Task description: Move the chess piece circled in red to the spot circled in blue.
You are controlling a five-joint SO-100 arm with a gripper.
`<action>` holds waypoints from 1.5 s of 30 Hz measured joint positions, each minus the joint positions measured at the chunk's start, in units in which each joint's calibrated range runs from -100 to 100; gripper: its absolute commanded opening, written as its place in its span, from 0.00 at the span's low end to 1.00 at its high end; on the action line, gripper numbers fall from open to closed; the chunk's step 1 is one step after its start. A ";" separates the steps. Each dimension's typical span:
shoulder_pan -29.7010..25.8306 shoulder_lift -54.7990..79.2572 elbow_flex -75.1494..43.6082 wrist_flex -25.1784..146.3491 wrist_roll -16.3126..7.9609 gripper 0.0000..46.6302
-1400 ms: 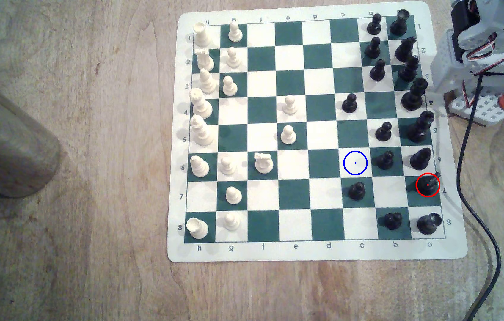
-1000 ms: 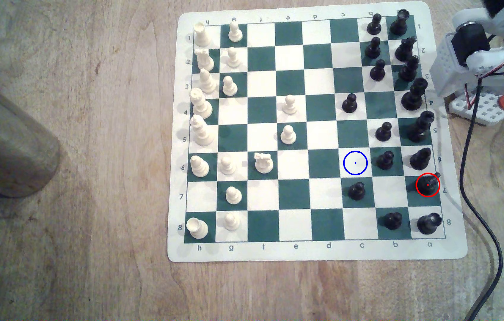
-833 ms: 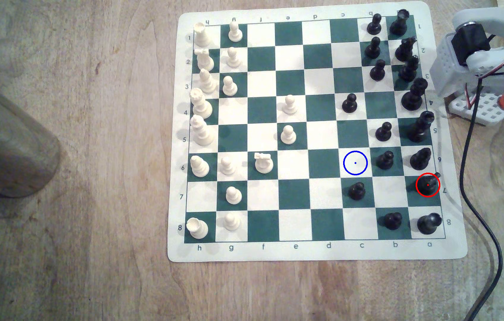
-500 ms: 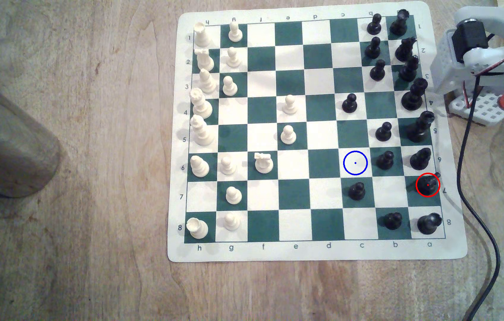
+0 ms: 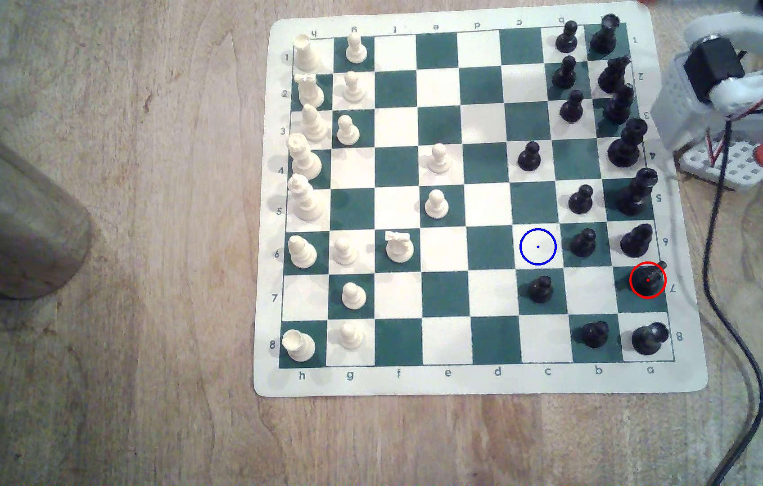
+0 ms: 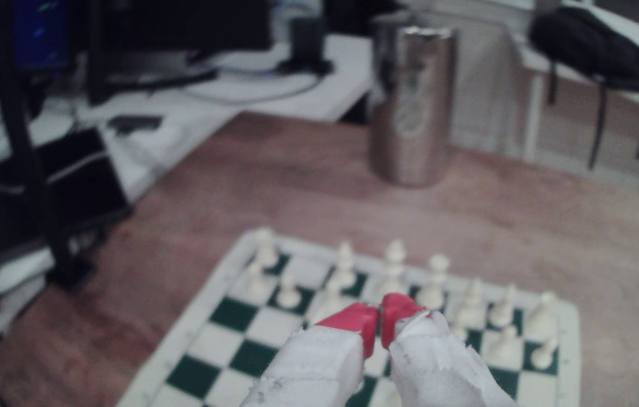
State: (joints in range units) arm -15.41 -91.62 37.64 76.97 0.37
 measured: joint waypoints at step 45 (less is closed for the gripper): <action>-37.46 26.64 26.21 -6.29 -20.46 0.27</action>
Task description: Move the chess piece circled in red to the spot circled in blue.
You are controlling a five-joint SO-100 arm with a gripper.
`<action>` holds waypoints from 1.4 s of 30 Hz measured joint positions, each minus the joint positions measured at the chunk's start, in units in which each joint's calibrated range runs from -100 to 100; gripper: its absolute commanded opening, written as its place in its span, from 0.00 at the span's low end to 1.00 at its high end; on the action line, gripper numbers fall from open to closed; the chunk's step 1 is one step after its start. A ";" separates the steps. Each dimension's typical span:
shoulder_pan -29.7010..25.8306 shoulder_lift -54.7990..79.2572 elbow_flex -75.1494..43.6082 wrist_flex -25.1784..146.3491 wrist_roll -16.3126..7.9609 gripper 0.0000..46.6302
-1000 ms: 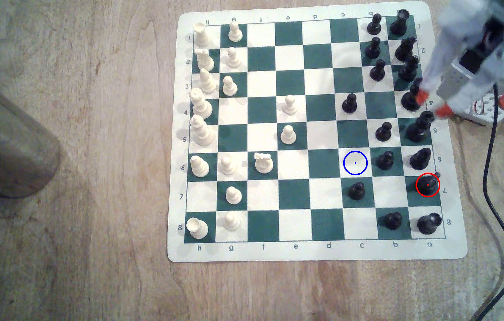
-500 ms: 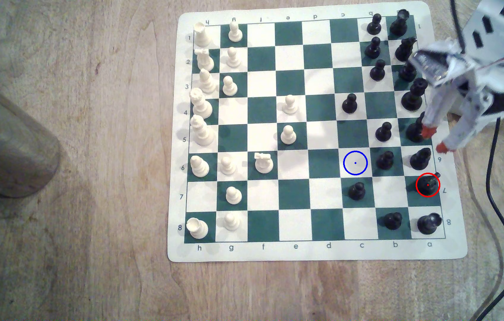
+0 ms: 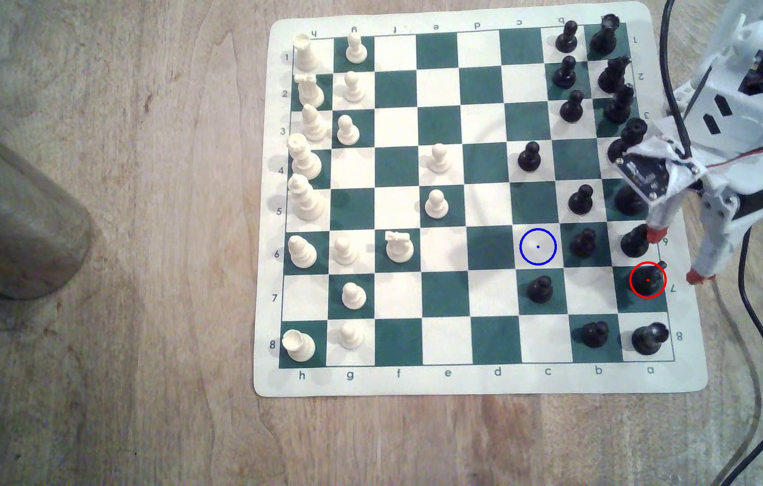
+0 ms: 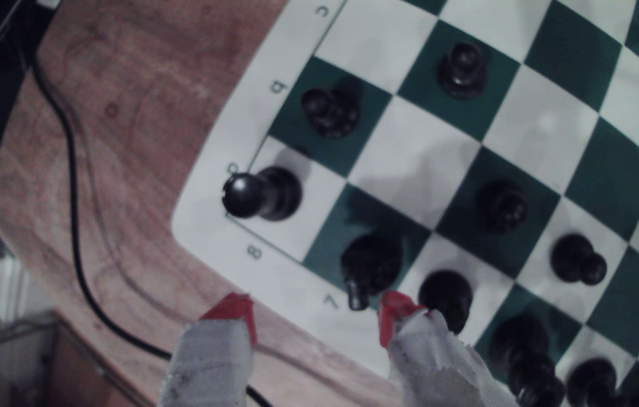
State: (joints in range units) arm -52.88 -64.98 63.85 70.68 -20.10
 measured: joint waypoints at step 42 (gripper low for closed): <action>0.66 13.66 12.47 -18.49 0.59 0.20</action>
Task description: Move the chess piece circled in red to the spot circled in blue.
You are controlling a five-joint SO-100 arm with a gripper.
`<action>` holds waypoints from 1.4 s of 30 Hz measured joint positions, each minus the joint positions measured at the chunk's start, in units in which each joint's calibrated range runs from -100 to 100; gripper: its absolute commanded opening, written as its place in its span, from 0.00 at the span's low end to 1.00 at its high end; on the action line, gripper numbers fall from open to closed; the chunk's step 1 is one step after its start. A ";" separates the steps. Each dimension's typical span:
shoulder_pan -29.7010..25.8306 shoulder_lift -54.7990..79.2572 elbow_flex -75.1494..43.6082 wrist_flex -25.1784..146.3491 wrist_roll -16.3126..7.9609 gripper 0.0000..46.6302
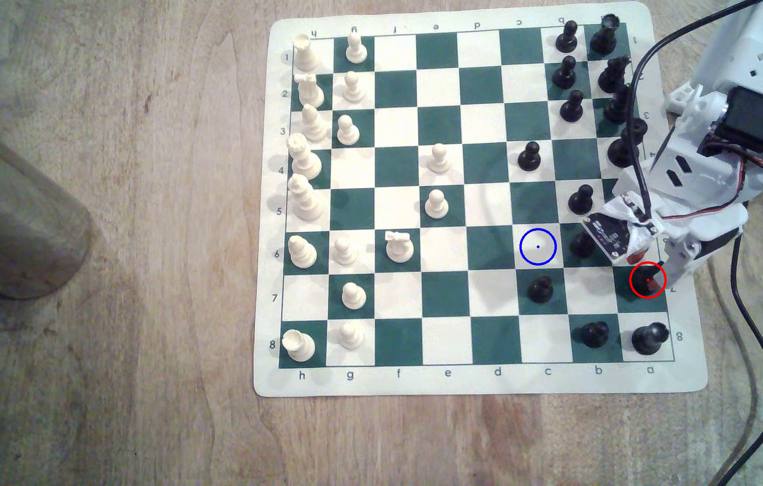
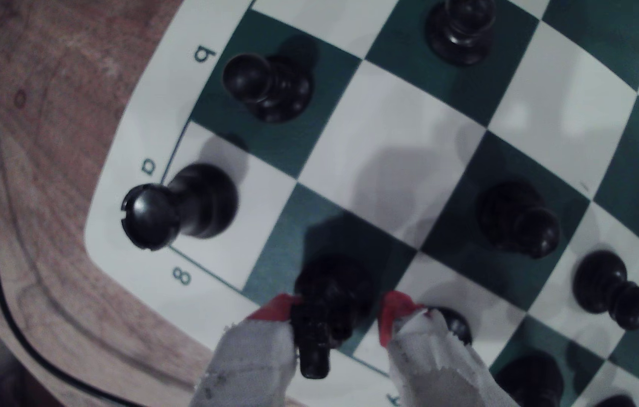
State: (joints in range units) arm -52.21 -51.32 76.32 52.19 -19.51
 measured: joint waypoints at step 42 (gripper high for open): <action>3.76 -11.98 -10.12 8.45 1.95 0.01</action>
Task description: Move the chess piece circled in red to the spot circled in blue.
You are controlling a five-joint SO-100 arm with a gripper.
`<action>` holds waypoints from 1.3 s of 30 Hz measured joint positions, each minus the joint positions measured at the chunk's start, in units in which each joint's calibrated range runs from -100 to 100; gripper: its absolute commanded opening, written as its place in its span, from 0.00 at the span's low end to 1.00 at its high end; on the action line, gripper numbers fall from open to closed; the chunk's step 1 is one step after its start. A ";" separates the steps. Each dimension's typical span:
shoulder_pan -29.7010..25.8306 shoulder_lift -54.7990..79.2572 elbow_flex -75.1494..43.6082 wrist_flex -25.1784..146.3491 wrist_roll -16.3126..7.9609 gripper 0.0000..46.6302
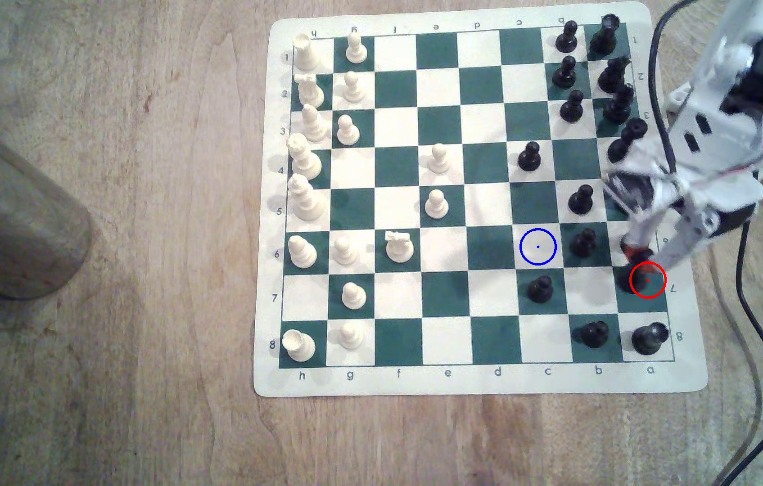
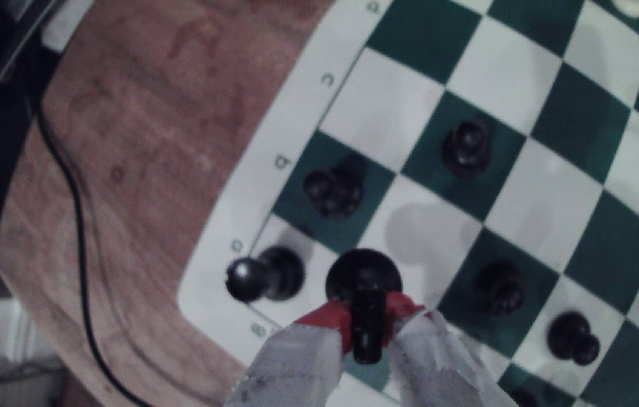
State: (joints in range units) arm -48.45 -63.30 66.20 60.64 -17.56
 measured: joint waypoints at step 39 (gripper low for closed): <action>18.51 31.25 -9.76 -7.81 7.52 0.02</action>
State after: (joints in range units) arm -29.94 -32.05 56.44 52.83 -10.04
